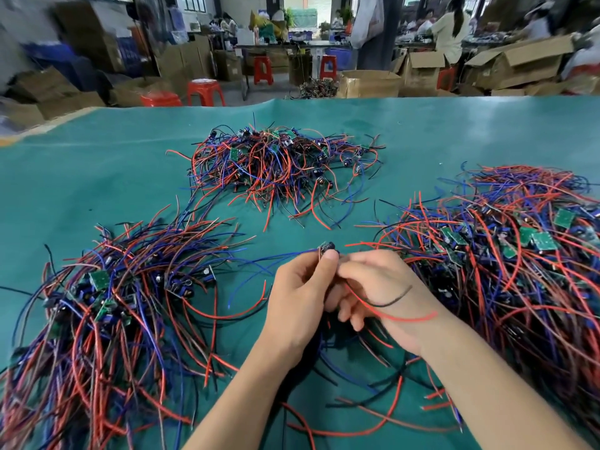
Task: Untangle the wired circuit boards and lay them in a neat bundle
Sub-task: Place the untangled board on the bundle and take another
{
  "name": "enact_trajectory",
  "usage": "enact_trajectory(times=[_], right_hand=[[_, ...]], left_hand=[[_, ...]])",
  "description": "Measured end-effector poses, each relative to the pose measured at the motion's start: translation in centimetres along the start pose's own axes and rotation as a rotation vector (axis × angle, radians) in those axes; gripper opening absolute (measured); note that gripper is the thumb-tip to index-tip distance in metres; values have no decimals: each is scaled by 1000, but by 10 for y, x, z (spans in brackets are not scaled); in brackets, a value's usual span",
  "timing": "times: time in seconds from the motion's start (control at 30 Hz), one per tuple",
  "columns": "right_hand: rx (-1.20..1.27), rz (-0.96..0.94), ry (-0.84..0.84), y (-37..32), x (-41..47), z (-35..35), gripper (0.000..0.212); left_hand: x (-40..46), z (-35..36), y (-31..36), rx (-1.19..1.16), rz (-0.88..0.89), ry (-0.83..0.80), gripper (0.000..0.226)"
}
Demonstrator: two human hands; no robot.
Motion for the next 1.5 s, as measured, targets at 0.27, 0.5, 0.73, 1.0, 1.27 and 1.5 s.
enact_trajectory(times=[0.27,0.5,0.73,1.0,1.27,1.5], right_hand=[[369,8,163,-11,0,-27,28],[886,-21,-200,-24,-4,-35,14],[513,236,23,5,5,-13,27],[40,142,15,5,-1,-5,28],[-15,77,-24,0,-6,-7,35],[-241,27,-52,-2,-7,-5,47]], left_hand=[[1,-9,-7,78,-33,40,28],[1,-7,-7,91,-61,22,17],[2,-5,-3,41,-19,32,67],[1,-10,-4,178,11,75,27],[0,-12,-2,102,-4,97,12],[0,-11,-8,95,-58,119,24]])
Point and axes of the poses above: each hand's wrist, its own x-axis towards the middle knuckle, its own z-axis out of the palm, y = z × x, the point moved 5 cm from there along x, towards the middle knuckle, and after that the axes turned 15 degrees about z, right-handed, at the moved point
